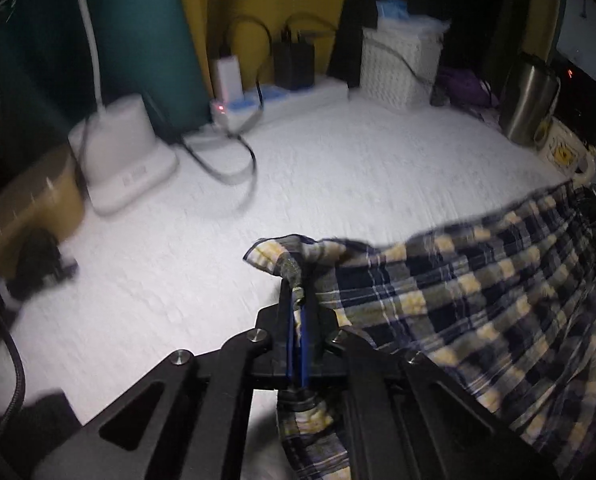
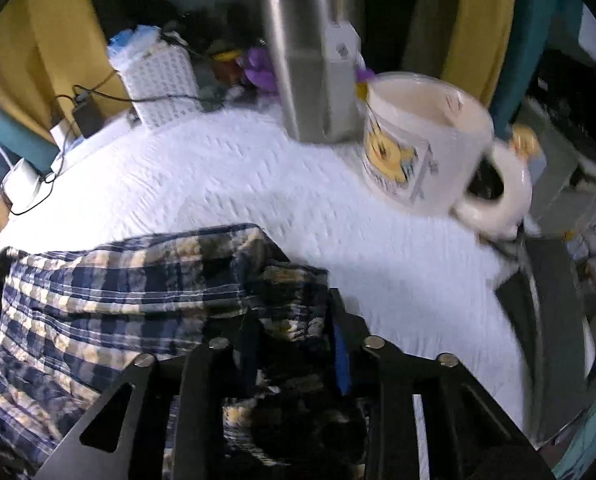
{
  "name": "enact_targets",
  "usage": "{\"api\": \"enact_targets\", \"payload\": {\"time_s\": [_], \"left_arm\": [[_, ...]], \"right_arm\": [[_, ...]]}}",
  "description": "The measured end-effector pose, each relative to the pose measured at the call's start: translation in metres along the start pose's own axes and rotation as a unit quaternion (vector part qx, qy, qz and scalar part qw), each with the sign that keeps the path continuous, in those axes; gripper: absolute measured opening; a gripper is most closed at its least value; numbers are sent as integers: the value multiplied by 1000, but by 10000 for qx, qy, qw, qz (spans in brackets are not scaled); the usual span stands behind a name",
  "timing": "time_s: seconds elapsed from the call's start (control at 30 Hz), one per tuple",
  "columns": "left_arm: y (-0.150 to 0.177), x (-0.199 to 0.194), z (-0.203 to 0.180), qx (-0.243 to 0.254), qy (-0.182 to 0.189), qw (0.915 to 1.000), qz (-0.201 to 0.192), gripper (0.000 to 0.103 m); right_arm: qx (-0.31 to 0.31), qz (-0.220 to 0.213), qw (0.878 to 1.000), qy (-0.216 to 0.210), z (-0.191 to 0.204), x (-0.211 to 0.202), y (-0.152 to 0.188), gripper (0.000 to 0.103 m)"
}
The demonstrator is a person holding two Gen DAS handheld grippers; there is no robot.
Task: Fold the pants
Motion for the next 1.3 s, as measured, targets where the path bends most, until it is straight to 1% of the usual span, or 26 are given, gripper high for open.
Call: {"api": "enact_targets", "payload": {"time_s": [0.03,0.07,0.17,0.2,0.27,0.33,0.37,0.47,0.5,0.53,0.57,0.6,0.63,0.67,0.7,0.73,0.77,0.8,0.83,0.9,1.07,1.17,1.3], "left_arm": [[-7,-2,-1,57,16,10000,-44,1],[-18,-6,-1,123,27,9998,-121,1],[-37,-8,0,258,-73,9993,-254,1],[-42,-5,3,290,-127,9992,-236,1],[-42,8,9,252,-126,9996,-23,1],[-34,21,12,193,-106,9995,237,2],[-30,25,13,140,-126,9994,307,3],[-20,33,21,-220,5,9980,590,4],[-20,33,22,-282,24,9977,615,5],[-19,31,24,-346,7,9975,624,7],[-20,28,27,-396,-54,9973,616,12],[-21,23,33,-492,-156,9970,572,22],[-23,20,38,-585,-221,9966,537,37],[-26,13,45,-726,-255,9960,461,43],[-29,6,49,-804,-240,9958,370,48],[-30,0,52,-842,-242,9957,295,49],[-31,-8,54,-852,-265,9958,227,49],[-32,-18,56,-835,-275,9960,145,51],[-32,-25,58,-822,-265,9962,89,55],[-29,-43,57,-817,-227,9964,-41,59],[-14,-75,52,-885,-74,9960,-129,60],[5,-88,51,-1008,44,9949,-89,60],[34,-96,47,-1142,166,9933,43,60]], "right_arm": [[-43,-77,10000,43,3,-4,-5,19],[-51,-194,9997,102,5,-10,-12,15],[-31,-346,9993,145,10,-16,-25,15],[-30,-329,9993,166,8,-13,-26,15],[22,-221,9996,184,9,-6,-23,15],[15,-131,9997,217,11,1,-19,15],[0,-59,9996,287,10,4,-13,15],[94,51,9995,312,3,9,-5,15],[121,44,9994,314,2,10,-4,15],[138,31,9994,302,0,9,-4,15],[156,27,9994,304,-2,8,-4,15],[178,24,9993,327,-5,6,-4,15],[205,2,9992,332,-6,5,-5,16],[212,-59,9993,313,-6,3,-6,22],[202,-128,9991,346,-7,0,-7,42],[202,-167,9989,391,-9,-4,-7,59],[242,-251,9987,383,-11,-10,-7,90],[265,-334,9985,339,-11,-14,-8,101],[269,-403,9983,329,-10,-20,-8,101],[236,-481,9979,360,-10,-30,-7,101],[196,-613,9971,402,-10,-53,4,101],[182,-654,9969,394,-6,-63,13,101],[170,-655,9970,372,-4,-71,28,101]]}}
Point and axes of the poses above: each gripper's, at about its wrist camera, not at the fingertips, and x roughly the way its jaws point, z to its left, y to its underside, the point moved 8 cm from there along x, roughly the way its jaws point, and after that the axes turned 10 degrees about -x, right-handed, at the moved point
